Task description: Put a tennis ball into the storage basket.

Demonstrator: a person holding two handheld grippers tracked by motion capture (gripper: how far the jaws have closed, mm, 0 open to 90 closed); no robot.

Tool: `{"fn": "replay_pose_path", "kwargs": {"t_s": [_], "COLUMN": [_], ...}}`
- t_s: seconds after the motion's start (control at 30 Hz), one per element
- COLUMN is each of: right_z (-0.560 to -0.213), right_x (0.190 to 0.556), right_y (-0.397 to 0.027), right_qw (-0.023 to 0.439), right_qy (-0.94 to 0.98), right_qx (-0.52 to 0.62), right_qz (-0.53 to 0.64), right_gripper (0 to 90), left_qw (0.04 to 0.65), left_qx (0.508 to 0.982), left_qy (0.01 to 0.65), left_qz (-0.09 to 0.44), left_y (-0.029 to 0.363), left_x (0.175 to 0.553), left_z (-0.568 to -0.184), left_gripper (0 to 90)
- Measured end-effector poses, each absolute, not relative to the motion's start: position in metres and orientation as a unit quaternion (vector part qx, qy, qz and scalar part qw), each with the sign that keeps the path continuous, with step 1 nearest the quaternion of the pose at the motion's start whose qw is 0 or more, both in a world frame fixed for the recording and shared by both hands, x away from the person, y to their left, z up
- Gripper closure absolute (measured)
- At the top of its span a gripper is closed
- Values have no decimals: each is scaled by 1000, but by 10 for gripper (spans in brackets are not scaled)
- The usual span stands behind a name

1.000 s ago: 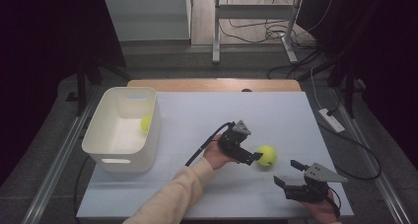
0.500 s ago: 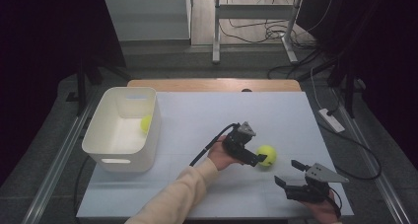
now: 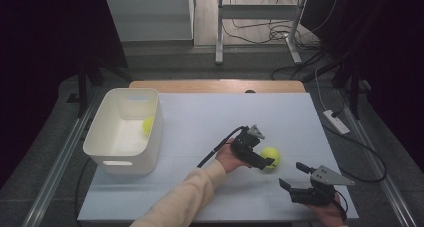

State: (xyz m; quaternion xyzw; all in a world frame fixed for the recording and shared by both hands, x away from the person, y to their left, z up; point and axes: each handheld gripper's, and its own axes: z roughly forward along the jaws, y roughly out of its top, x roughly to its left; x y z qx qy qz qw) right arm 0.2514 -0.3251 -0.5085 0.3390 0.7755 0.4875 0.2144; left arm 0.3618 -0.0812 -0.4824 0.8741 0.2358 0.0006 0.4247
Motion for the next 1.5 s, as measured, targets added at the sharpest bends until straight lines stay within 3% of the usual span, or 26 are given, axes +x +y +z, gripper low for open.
{"fn": "replay_pose_path", "kwargs": {"t_s": [0.73, 1.07, 1.5], "right_z": [-508, -508, -508], "right_x": [252, 252, 251], "right_y": [-323, -322, -323], "right_qw": [212, 210, 213], "right_qy": [778, 778, 776], "right_qx": [334, 334, 333], "right_qz": [489, 490, 491], "right_gripper": [128, 128, 128], "left_qw": [391, 381, 396], "left_qx": [889, 893, 887], "left_qy": [239, 239, 239], "left_qz": [-16, -18, -9], "left_y": [-107, -111, -95], "left_x": [371, 371, 368], "left_z": [-507, -513, -498], "left_gripper": [96, 259, 270]}}
